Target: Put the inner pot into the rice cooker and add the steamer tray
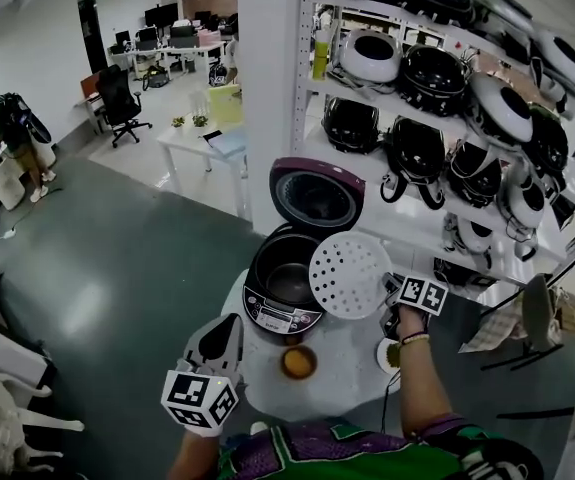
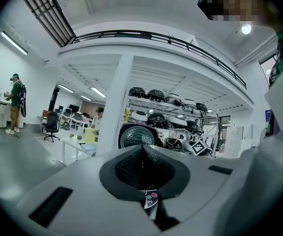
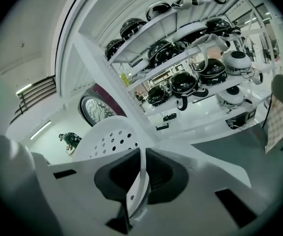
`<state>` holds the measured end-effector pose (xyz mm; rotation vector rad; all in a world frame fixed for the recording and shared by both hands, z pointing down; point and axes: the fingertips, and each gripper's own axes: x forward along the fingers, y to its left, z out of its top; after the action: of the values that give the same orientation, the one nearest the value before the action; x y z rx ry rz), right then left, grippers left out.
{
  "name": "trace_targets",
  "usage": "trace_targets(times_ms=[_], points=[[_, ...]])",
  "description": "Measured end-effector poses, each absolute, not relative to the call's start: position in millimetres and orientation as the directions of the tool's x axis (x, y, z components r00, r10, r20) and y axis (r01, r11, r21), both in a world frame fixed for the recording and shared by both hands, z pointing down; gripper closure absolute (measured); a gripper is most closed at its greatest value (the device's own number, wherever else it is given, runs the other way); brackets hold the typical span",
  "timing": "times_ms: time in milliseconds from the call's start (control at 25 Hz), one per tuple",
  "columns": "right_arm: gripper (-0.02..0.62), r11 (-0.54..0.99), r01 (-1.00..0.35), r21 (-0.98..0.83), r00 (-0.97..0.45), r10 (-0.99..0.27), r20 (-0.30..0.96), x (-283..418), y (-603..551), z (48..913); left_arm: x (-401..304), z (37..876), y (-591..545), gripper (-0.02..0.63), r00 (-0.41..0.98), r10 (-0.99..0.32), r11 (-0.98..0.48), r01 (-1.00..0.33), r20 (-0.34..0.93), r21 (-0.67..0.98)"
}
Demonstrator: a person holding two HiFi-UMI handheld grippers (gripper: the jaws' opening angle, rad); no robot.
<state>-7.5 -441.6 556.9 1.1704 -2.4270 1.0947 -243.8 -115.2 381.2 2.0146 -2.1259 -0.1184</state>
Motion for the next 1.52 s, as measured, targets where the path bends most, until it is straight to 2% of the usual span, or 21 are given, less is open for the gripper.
trace_targets(times_ms=[560,840,1200,1520], points=[[0.543,0.481,-0.675,-0.560,-0.738,-0.455,0.499,-113.6,-442.8,565.0,-278.6,386.1,-93.5,0.583,-0.182,-0.978,0.201,-0.957,0.107,0.211],[0.538,0.474,-0.647,-0.598,-0.763,-0.410,0.500,-154.9,-450.4,578.4,-293.3,394.5,-88.8,0.583,-0.249,-0.961,0.270,-0.940,0.122,0.210],[0.528,0.444,-0.648,-0.618,-0.761,-0.373,0.530,-181.9,-459.1,595.0,-307.1,402.9,-86.7,0.583,-0.305,-0.940,0.333,-0.917,0.151,0.220],[0.525,0.446,-0.674,-0.588,-0.736,-0.343,0.584,-173.2,-453.3,613.8,-307.5,407.8,-96.0,0.583,-0.280,-0.946,0.313,-0.923,0.166,0.225]])
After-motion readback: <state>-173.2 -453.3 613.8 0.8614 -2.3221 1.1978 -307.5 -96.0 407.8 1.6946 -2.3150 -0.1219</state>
